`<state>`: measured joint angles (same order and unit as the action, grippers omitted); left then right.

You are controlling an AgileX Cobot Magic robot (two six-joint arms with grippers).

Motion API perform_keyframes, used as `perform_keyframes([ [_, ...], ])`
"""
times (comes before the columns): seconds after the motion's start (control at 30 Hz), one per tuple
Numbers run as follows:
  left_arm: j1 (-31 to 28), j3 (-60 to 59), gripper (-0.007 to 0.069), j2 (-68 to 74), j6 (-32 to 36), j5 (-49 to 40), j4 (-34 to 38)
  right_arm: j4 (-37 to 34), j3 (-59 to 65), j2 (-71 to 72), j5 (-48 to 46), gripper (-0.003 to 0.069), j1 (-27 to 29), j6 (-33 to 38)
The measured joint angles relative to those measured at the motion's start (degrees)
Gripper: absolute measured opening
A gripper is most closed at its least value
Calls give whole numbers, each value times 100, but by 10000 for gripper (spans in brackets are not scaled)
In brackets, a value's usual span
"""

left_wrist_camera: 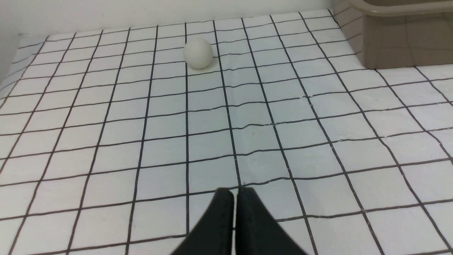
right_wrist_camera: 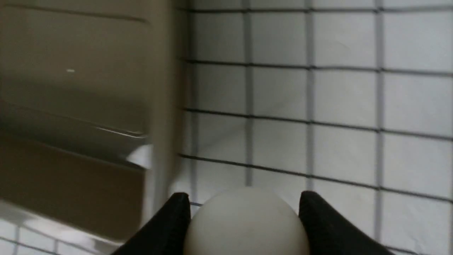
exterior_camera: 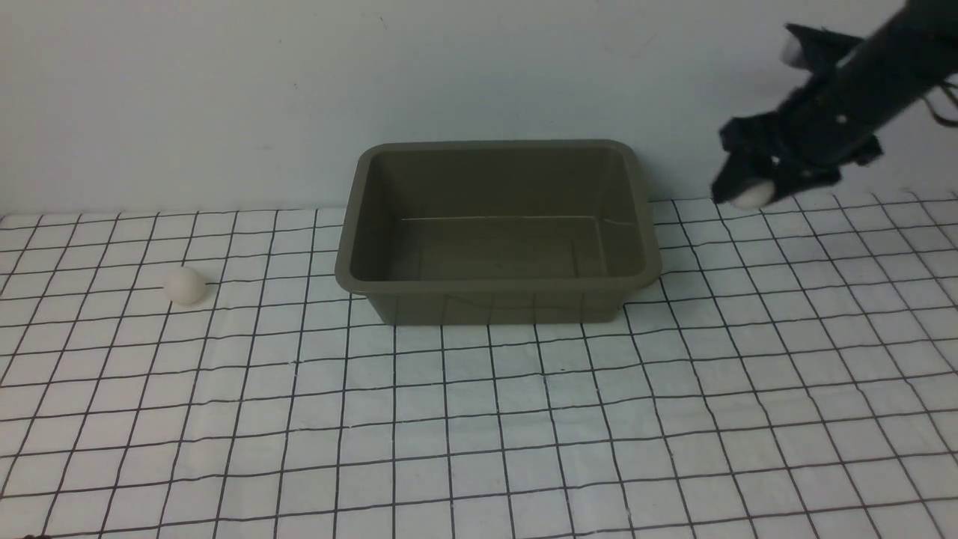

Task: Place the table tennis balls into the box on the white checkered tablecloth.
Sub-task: 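Release the ping pong ball into the bin and lift the gripper away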

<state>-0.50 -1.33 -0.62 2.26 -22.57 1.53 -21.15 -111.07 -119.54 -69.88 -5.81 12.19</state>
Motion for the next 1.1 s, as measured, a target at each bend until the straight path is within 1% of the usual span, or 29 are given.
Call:
perform_keyframes([
  [0.03,0,0,-4,0,0,0,0,22,-86,0,10,356,-153,-37],
  [0.07,0,0,-4,0,0,0,0,92,-240,0,82,356,-503,-120],
  [0.1,0,0,-4,0,0,0,0,145,-285,-8,137,356,-598,-152],
  [0.17,0,0,-4,0,0,0,0,354,-485,-61,394,356,-1056,-379],
  [0.23,0,0,-4,0,0,0,0,589,-630,-237,616,356,-1398,-586],
  [0.3,0,0,-4,0,0,0,0,672,-687,-456,664,356,-1574,-665],
  [0.53,0,0,-4,0,0,0,0,424,-686,-1000,710,356,-1672,-682],
  [0.73,0,0,-4,0,0,0,0,374,-712,-1066,898,359,-1672,-665],
  [0.8,0,0,-4,0,0,0,0,360,-725,-1066,935,379,-1672,-665],
  [1.0,0,0,-4,0,0,0,0,354,-724,-1066,958,496,-1672,-660],
  [1.1,0,0,-4,0,0,0,0,354,-737,-1066,999,517,-1672,-639],
])
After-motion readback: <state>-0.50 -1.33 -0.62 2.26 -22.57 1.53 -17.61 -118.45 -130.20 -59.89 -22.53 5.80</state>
